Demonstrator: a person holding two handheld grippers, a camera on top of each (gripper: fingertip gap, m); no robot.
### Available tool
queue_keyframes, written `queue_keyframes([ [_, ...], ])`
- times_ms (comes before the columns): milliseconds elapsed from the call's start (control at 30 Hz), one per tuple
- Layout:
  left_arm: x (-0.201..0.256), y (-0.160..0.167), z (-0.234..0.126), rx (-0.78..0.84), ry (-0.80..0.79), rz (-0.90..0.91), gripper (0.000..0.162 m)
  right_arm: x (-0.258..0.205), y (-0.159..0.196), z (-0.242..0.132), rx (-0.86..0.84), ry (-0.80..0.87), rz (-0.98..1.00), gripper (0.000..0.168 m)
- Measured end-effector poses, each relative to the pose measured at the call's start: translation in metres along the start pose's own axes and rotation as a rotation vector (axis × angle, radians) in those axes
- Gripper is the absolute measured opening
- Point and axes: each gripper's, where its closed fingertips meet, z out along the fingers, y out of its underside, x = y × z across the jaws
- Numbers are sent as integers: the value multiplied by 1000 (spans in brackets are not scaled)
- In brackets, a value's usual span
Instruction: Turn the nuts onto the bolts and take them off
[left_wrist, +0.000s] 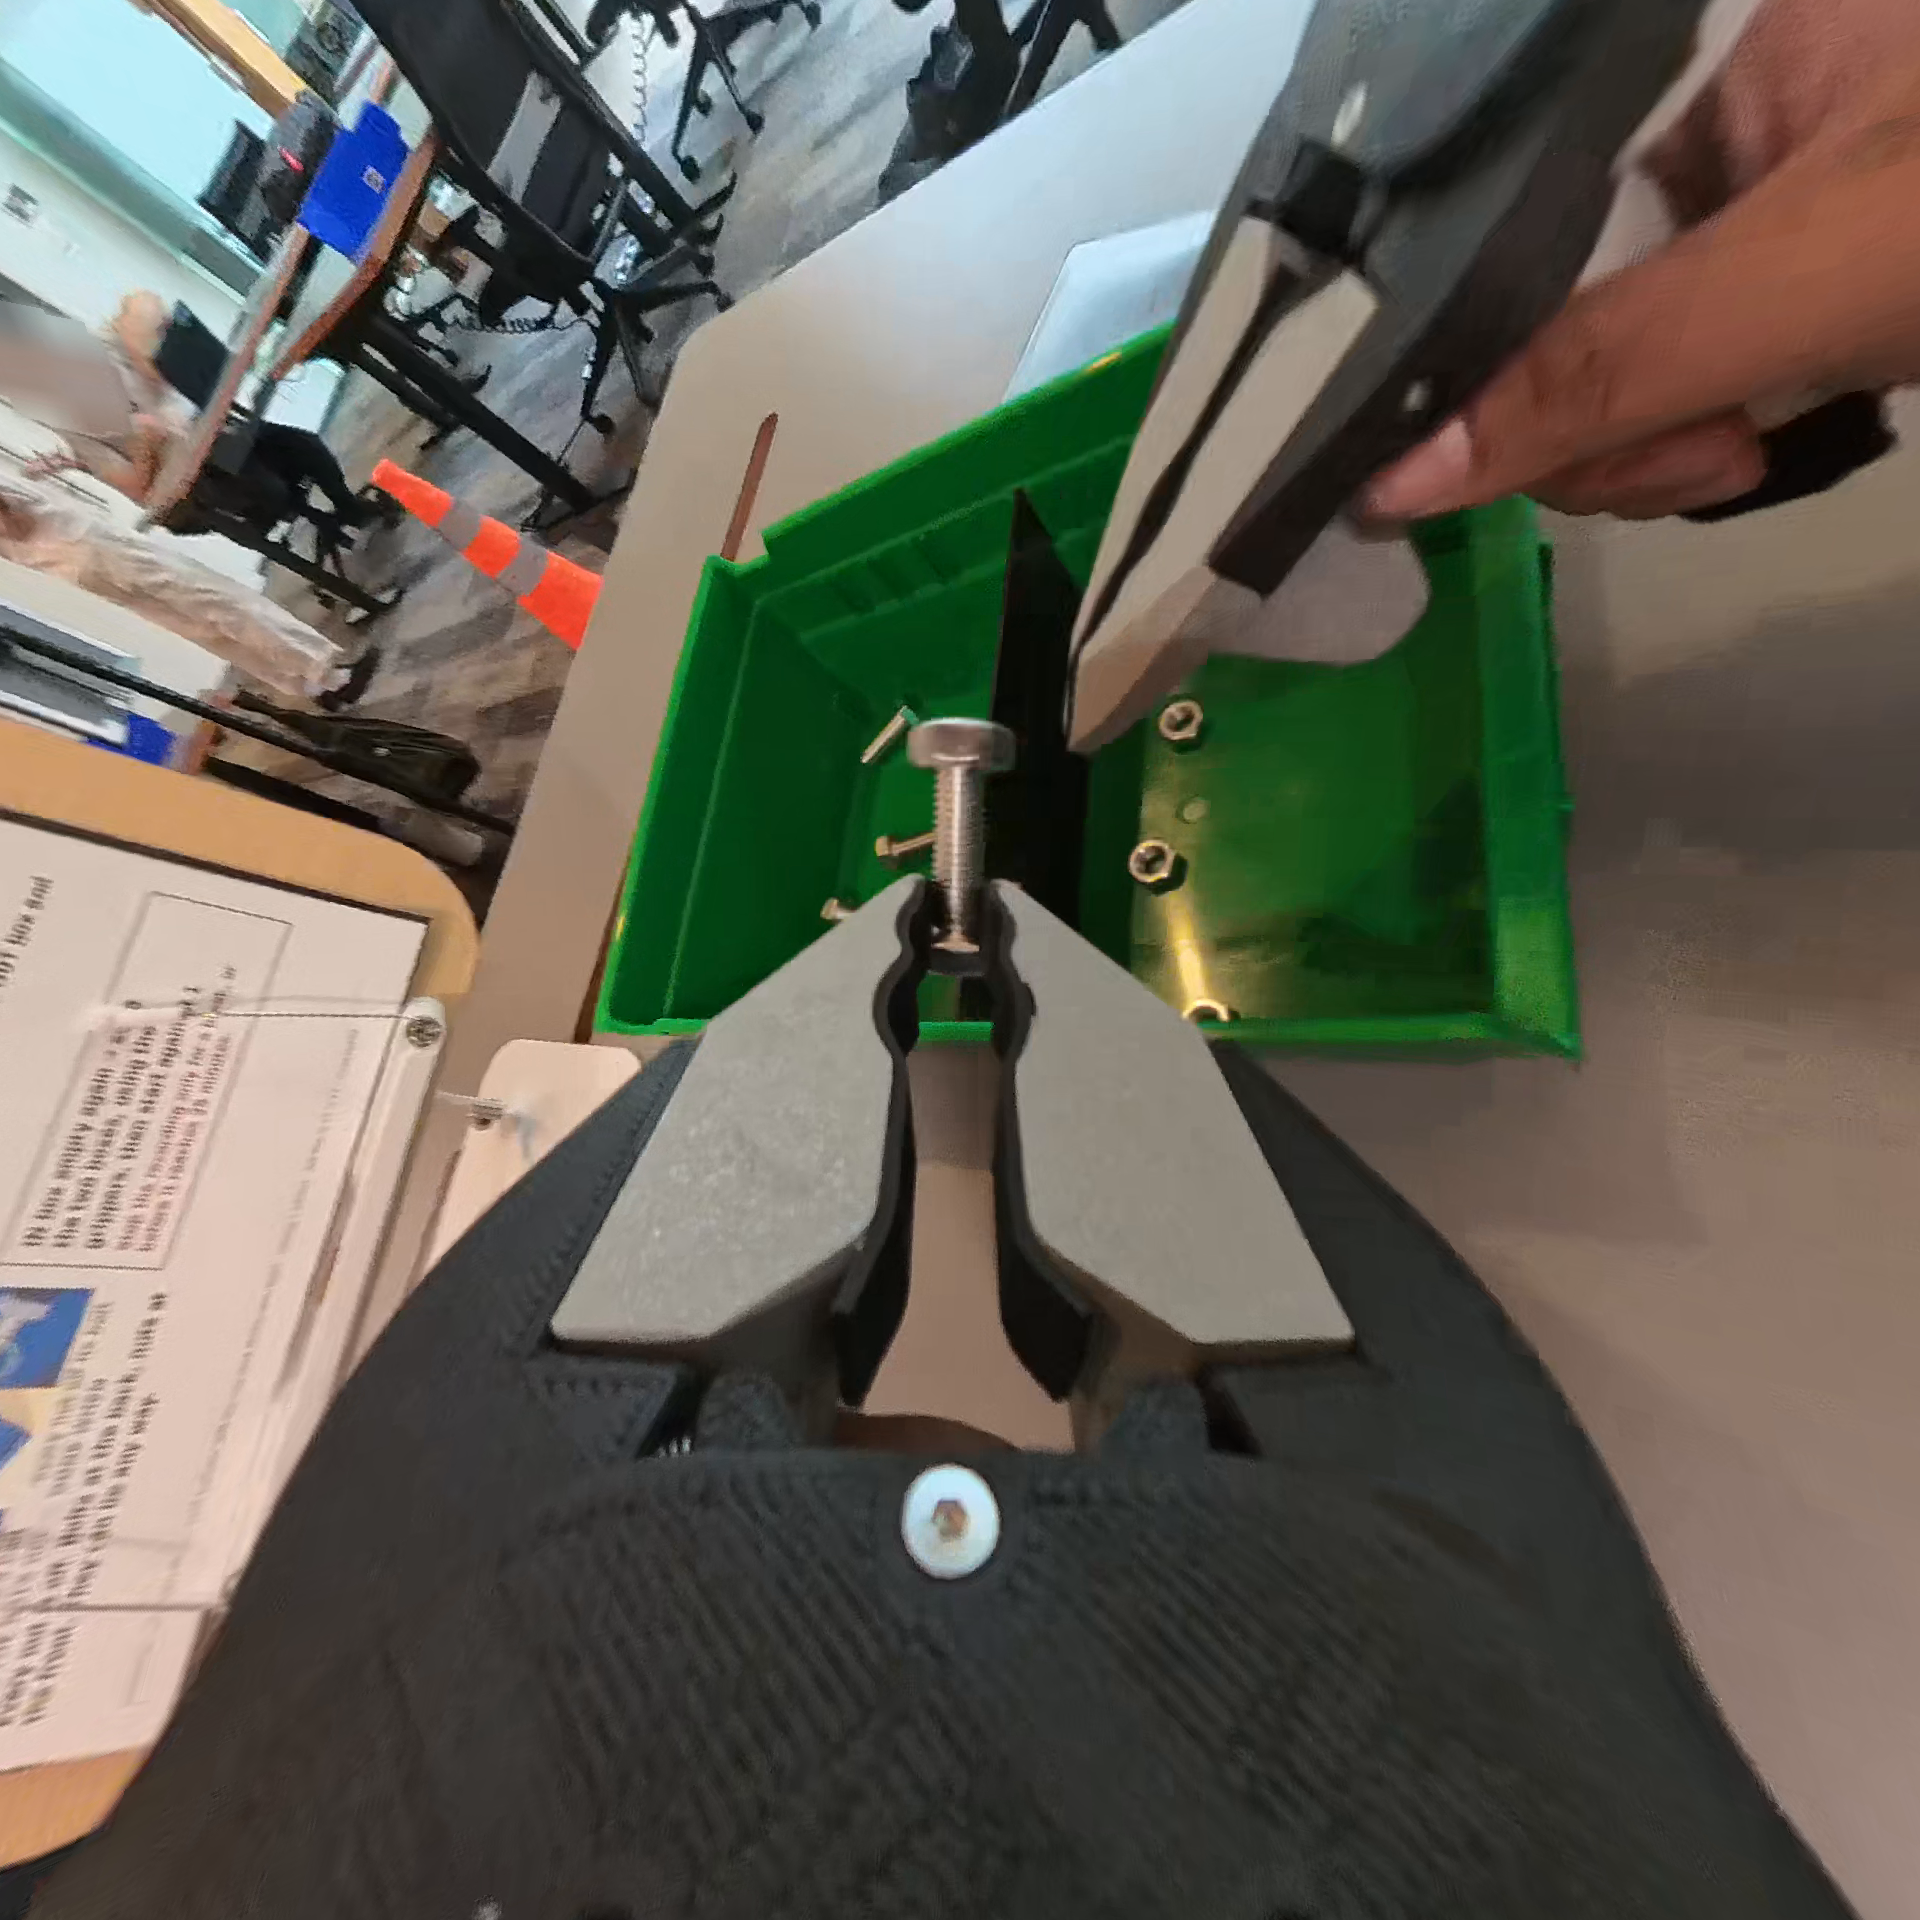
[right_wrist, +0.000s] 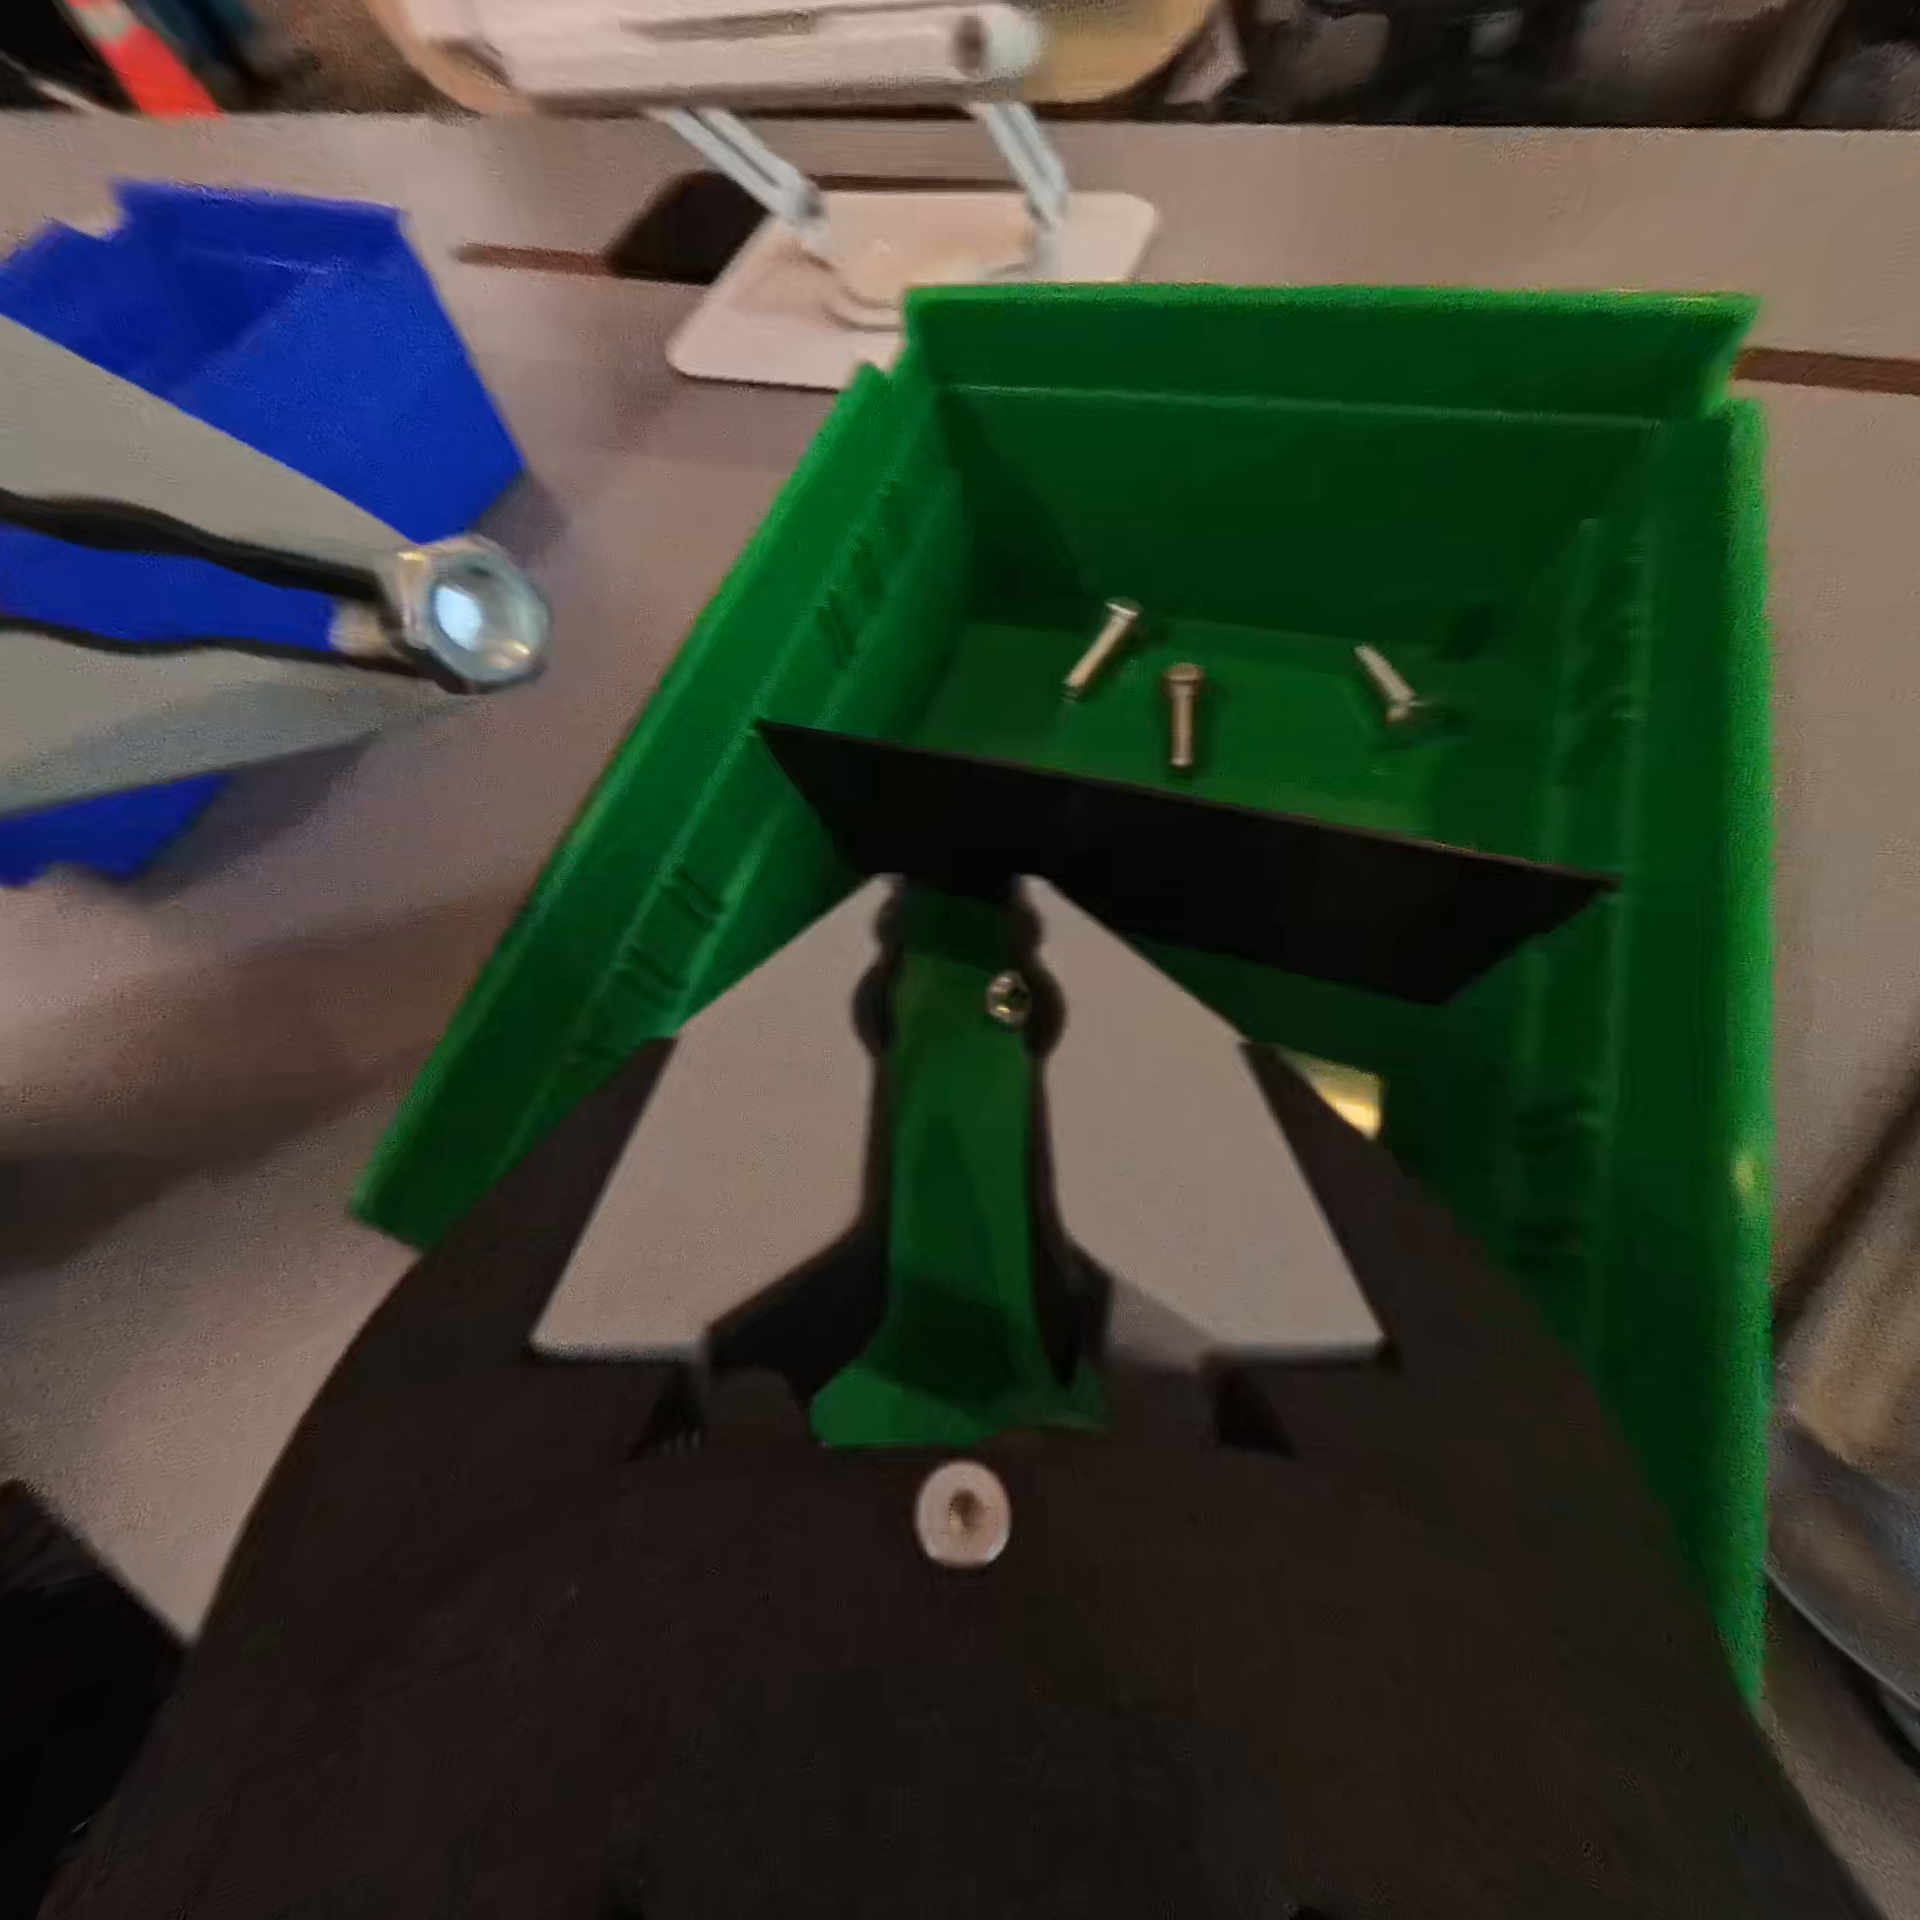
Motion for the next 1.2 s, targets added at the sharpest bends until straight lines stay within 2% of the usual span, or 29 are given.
queue_keyframes([
  [33,-3,0,-2,6,0,-8,6,3,0,-1,-1,19,-2,51],
  [67,-5,1,-3,2,-9,-5,6,-11,-9,-7,51,-73,16,47],
  [133,-4,0,-3,6,-6,-2,6,-52,-41,-30,241,-314,56,54],
  [167,-1,-1,-2,8,1,6,6,-64,-53,-40,312,-377,53,54],
  [233,5,-4,-1,9,8,28,6,-60,-52,-36,311,-301,11,42],
  [300,4,-1,2,-5,4,28,6,-26,-34,-19,200,-94,-3,61],
  [333,3,1,5,-4,2,21,6,-20,-32,-17,191,-70,-7,56],
  [467,-1,0,5,28,7,-17,6,-48,-52,-38,331,-274,32,56],
  [567,3,-12,0,90,41,-54,6,-64,-51,-38,345,-386,46,36],
  [633,3,-13,-1,93,38,-53,6,-75,-51,-38,344,-465,71,38],
  [667,4,-13,-2,95,41,-51,6,-77,-53,-37,357,-484,80,29],
  [700,5,-15,-2,104,44,-57,6,-75,-53,-34,370,-470,83,12],
  [733,5,-16,-2,114,47,-69,6,-74,-52,-31,361,-463,76,8],
  [867,0,-14,2,119,24,-93,6,-72,-51,-23,365,-448,83,6],
  [1000,-16,-6,8,115,-26,-190,8,-65,-62,-8,373,-350,45,6],
  [1033,-25,-3,8,114,-61,-220,10,-61,-68,-2,372,-307,25,6],
  [1133,-53,10,2,90,-170,-277,39,-35,-88,20,353,-165,-18,6],
  [1200,-64,12,-7,109,-187,-310,43,-12,-86,46,223,-81,-31,7],
])
